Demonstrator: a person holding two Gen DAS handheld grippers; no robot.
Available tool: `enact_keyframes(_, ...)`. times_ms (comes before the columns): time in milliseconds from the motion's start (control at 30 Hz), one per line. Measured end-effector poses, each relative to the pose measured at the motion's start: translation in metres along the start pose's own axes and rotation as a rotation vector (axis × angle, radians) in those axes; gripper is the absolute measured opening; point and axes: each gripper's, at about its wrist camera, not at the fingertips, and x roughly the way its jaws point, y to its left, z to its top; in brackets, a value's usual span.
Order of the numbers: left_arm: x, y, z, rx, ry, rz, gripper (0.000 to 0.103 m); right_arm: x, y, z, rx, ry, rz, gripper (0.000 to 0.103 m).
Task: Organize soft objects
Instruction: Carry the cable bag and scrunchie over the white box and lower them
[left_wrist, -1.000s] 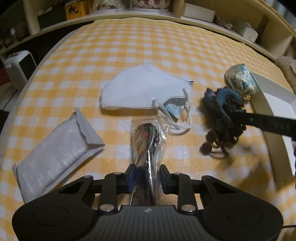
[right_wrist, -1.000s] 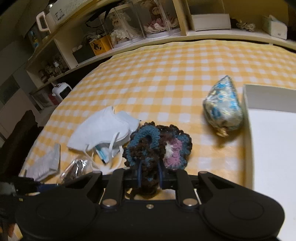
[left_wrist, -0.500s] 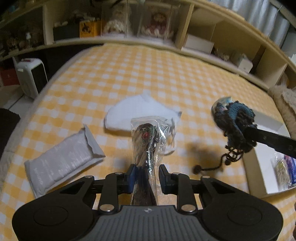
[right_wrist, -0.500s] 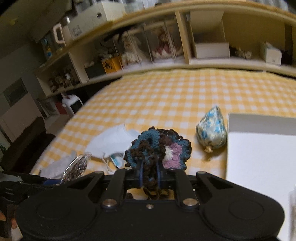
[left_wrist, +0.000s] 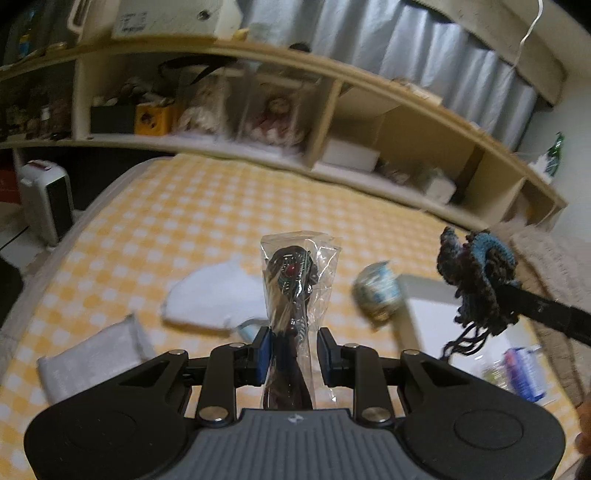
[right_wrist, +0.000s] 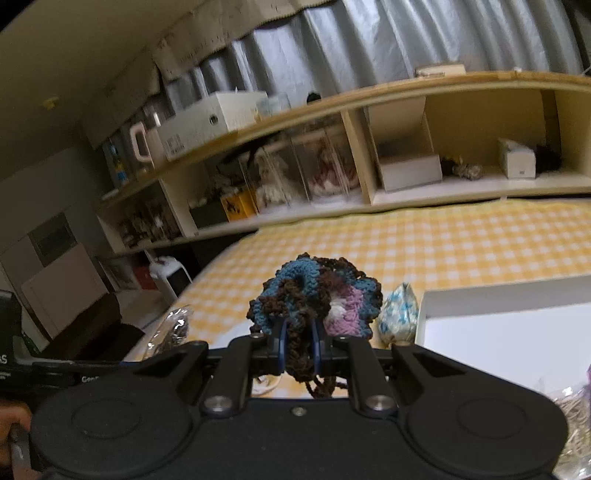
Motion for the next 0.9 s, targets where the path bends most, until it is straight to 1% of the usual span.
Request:
enact_keyframes(67, -0.004, -0.011, 0.005, 0.000, -0.018, -0.024, 0.028, -0.013, -0.003, 0.006, -0.003, -0.022, 0.003, 0.014)
enact_keyframes(200, -0.007, -0.042, 0.014, -0.007, -0.038, -0.106, 0.028, -0.036, -0.017, 0.015, 0.004, -0.050, -0.012, 0.014)
enact_keyframes(367, -0.002, -0.092, 0.021, 0.005, -0.061, -0.204, 0.029, -0.057, -0.037, 0.019, 0.009, -0.063, -0.063, 0.014)
enact_keyframes(500, 0.011, -0.128, 0.022, -0.003, -0.054, -0.278, 0.029, -0.076, -0.059, 0.020, 0.010, -0.069, -0.110, 0.014)
enact_keyframes(633, 0.027, -0.161, 0.018, 0.007, -0.039, -0.316, 0.029, -0.092, -0.083, 0.020, 0.010, -0.071, -0.164, 0.014)
enact_keyframes(733, 0.043, -0.179, 0.012, 0.008, -0.020, -0.335, 0.029, -0.097, -0.102, 0.017, 0.015, -0.052, -0.202, 0.014)
enact_keyframes(833, 0.065, -0.192, 0.002, 0.018, 0.019, -0.338, 0.029, -0.097, -0.114, 0.013, 0.009, -0.022, -0.217, 0.014)
enact_keyframes(900, 0.082, -0.199, -0.007, 0.029, 0.052, -0.322, 0.029, -0.093, -0.119, 0.009, 0.006, 0.007, -0.212, 0.014)
